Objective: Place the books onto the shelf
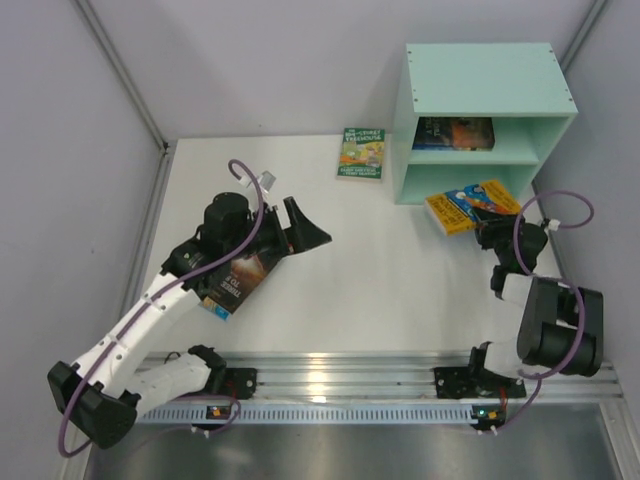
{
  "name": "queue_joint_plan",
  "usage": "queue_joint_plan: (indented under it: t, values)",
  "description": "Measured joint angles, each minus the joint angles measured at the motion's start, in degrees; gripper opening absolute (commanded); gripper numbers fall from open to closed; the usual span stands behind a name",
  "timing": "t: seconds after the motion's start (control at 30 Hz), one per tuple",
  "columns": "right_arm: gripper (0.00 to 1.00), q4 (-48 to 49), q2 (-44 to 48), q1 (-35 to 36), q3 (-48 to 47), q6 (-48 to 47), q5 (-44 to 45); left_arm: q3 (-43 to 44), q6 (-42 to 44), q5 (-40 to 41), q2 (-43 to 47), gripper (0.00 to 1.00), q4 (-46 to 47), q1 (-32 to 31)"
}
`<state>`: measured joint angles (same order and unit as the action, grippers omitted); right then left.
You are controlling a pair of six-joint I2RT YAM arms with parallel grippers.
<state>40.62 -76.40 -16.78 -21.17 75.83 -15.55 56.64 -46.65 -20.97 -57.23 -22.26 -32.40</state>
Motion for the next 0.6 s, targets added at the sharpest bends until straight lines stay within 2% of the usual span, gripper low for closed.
queue_joint_plan:
  t: [0.27,0.6]
  values:
    - [0.0,15.7,-14.3,2.5,-5.2,4.4,4.5,3.1,1.0,0.4,-5.2,0.98,1.4,0.0]
    - [0.0,23.6,-26.6,12.2,-10.5,6.3,15.6,3.1,2.0,0.3,-6.9,0.98,3.0,0.0]
